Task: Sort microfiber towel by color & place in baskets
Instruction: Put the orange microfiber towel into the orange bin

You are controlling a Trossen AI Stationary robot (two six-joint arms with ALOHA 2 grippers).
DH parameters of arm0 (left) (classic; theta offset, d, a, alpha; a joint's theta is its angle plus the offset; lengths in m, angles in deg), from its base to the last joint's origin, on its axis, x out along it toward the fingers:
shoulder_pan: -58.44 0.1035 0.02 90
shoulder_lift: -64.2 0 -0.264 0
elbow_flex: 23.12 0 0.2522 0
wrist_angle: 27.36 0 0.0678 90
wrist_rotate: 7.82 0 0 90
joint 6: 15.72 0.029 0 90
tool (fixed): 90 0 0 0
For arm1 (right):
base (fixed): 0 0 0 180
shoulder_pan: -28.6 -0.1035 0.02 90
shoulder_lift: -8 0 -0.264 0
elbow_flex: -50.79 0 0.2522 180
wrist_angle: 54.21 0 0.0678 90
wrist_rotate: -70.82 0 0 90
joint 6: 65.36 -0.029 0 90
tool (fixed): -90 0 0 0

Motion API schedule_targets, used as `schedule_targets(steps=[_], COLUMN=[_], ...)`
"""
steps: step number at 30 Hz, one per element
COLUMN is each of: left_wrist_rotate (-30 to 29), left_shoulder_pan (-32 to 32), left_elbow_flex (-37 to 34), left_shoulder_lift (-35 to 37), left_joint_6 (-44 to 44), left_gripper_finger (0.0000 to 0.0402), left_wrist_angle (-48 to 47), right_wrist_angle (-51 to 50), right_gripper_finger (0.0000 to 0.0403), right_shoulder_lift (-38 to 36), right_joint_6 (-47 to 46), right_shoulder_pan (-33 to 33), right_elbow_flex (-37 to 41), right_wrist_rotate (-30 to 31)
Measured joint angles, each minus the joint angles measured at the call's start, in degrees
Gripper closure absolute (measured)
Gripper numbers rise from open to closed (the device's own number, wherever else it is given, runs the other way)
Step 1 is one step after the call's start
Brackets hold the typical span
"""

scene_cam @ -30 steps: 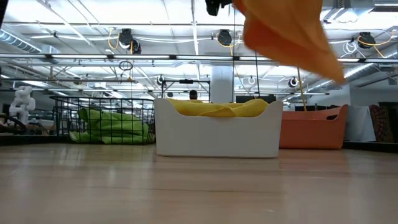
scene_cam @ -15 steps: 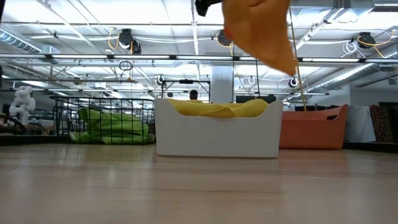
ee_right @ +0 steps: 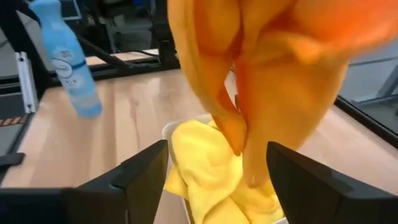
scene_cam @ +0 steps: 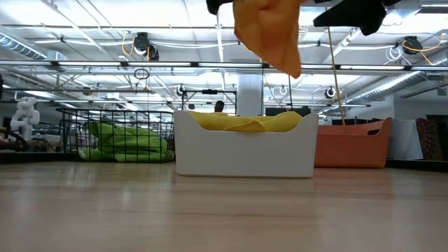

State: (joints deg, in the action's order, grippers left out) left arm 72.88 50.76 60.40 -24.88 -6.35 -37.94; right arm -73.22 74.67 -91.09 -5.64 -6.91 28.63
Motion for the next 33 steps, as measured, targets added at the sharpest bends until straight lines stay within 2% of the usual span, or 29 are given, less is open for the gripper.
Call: schedule_targets(steps=[9, 13, 18, 21, 24, 29, 33], left_wrist_rotate=[0.52, 1.43, 5.48, 5.81, 5.81, 5.84, 5.39], left_shoulder_pan=[-0.19, -1.35, -2.18, -2.21, -2.21, -2.19, -2.17], left_elbow_flex=[0.0, 0.0, 0.0, 0.0, 0.0, 0.0, 0.0], left_shoulder_lift=[0.01, -0.01, 0.01, 0.01, -0.01, -0.59, -0.63], left_joint_6=[-1.43, -1.2, 0.47, 0.46, 0.28, -1.31, -1.4], left_gripper_finger=[0.0392, 0.0392, 0.0392, 0.0392, 0.0393, 0.0387, 0.0384], left_wrist_angle=[-3.02, -4.12, -4.89, -5.32, -4.35, -0.2, 1.73], right_wrist_angle=[0.34, 1.34, 3.77, 5.23, 12.36, 21.77, 24.28], right_gripper_finger=[0.0097, 0.0064, 0.0027, 0.0013, 0.0007, 0.0007, 0.0007], right_shoulder_lift=[0.17, 0.2, 0.2, 0.2, 1.11, 4.48, 7.2], right_joint_6=[-0.43, 0.12, 2.68, 4.22, 7.83, 14.58, 16.8], right_shoulder_pan=[0.0, 0.0, 0.0, 0.11, 0.19, 1.36, 2.09], right_elbow_flex=[0.02, 0.02, 0.04, 0.09, 0.07, 0.07, 0.09], right_wrist_rotate=[5.93, 5.85, 5.81, 1.89, -2.33, -5.22, -6.09])
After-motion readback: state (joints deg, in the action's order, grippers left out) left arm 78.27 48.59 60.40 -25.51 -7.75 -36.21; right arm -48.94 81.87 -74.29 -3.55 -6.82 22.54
